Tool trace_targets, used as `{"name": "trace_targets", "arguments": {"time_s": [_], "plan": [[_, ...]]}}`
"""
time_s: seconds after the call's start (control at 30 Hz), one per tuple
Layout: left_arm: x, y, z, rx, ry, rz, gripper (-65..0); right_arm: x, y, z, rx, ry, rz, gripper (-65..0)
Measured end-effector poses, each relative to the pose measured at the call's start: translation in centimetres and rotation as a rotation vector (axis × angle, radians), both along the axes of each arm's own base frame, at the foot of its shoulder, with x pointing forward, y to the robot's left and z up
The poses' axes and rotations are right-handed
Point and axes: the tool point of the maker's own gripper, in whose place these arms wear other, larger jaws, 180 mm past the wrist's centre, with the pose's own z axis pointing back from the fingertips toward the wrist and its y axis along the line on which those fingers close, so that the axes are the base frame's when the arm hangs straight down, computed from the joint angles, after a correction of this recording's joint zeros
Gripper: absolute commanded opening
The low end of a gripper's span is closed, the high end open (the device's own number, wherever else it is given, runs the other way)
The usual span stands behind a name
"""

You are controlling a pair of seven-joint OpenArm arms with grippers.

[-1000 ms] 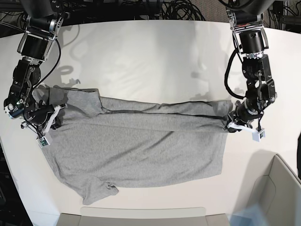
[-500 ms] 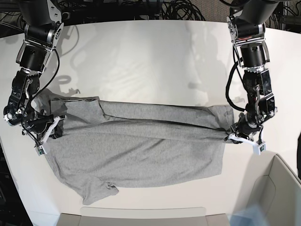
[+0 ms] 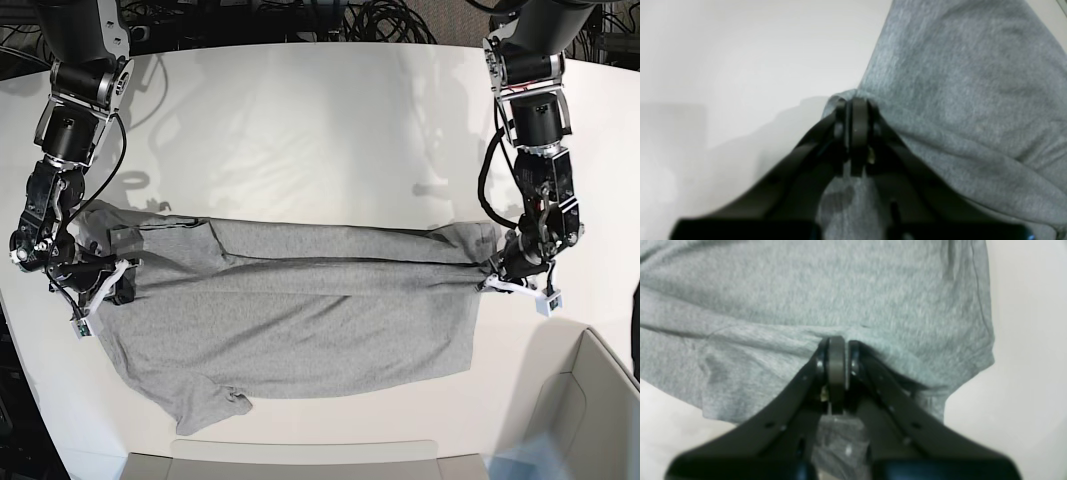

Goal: Fold the T-shirt properly
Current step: 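Lift the shoulder edge with both grippers and pull it toward the hem, then lower the folded shoulder edge onto the shirt with both grippers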

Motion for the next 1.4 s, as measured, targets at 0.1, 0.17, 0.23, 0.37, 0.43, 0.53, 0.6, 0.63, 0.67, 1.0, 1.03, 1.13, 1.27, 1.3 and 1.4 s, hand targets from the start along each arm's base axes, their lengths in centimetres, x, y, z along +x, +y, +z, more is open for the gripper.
{"name": "trace_targets", "arguments": {"time_s": [0.1, 0.17, 0.23, 0.37, 0.43, 0.53, 0.6, 0.63, 0.67, 1.0, 1.03, 1.13, 1.27, 1.3, 1.4], "plan": [[0.4, 0.1, 0.9, 0.010, -0.027, 0.000, -54.9, 0.1, -0.1, 0.2, 0.004, -0.008, -0.008, -49.6], [0.6, 0.2, 1.5, 0.018, -0.043, 0.002, -54.9, 0.2, -0.3, 0.3, 0.002, -0.012, -0.008, -47.4], [0.9, 0.3, 2.2, 0.025, -0.062, 0.000, -54.6, 0.2, -0.7, 1.0, -0.005, -0.024, -0.008, -47.8], [1.2, 0.2, 2.8, 0.023, -0.076, -0.002, -54.7, 0.9, -1.1, 4.1, 0.009, -0.114, -0.008, -48.5], [1.1, 0.2, 2.9, 0.025, -0.079, -0.003, -54.7, 0.6, -1.4, 4.9, -0.020, -0.144, 0.000, -48.5], [0.3, 0.1, 4.1, 0.056, -0.125, -0.018, -54.7, -2.1, -2.7, 3.2, -0.073, -0.077, -0.001, -48.5], [-1.2, -0.6, 3.9, 0.067, -0.109, -0.050, -54.7, -5.0, -4.6, 1.1, -0.087, -0.003, -0.057, -48.5], [-1.9, -0.8, 3.6, 0.067, -0.089, -0.062, -54.6, -6.2, -5.5, 0.3, -0.088, 0.027, -0.089, -48.5], [-2.7, -1.0, 3.1, 0.071, -0.068, -0.070, -54.6, -7.2, -6.5, -0.2, -0.081, 0.042, -0.125, -48.5], [-3.7, -1.4, 2.7, 0.074, -0.056, -0.082, -54.6, -10.3, -9.2, -3.0, -0.011, 0.097, -0.238, -48.5], [-3.8, -1.4, 2.6, 0.074, -0.054, -0.082, -54.6, -10.3, -9.1, -3.6, 0.009, 0.111, -0.247, -48.5], [-3.8, -1.5, 2.7, 0.073, -0.056, -0.083, -54.5, -9.4, -9.2, -4.6, 0.079, 0.092, -0.276, -48.5], [-3.8, -1.5, 2.7, 0.070, -0.056, -0.083, -53.1, -9.2, -8.1, -5.7, 0.090, 0.124, -0.248, -48.5], [-3.9, -1.6, 2.5, 0.066, -0.044, -0.088, -52.2, -8.9, -7.8, -5.7, 0.086, 0.125, -0.236, -48.5], [-4.4, -2.0, 2.0, 0.048, -0.012, -0.101, -51.5, -7.6, -7.0, -5.2, 0.088, 0.115, -0.212, -48.5]]}}
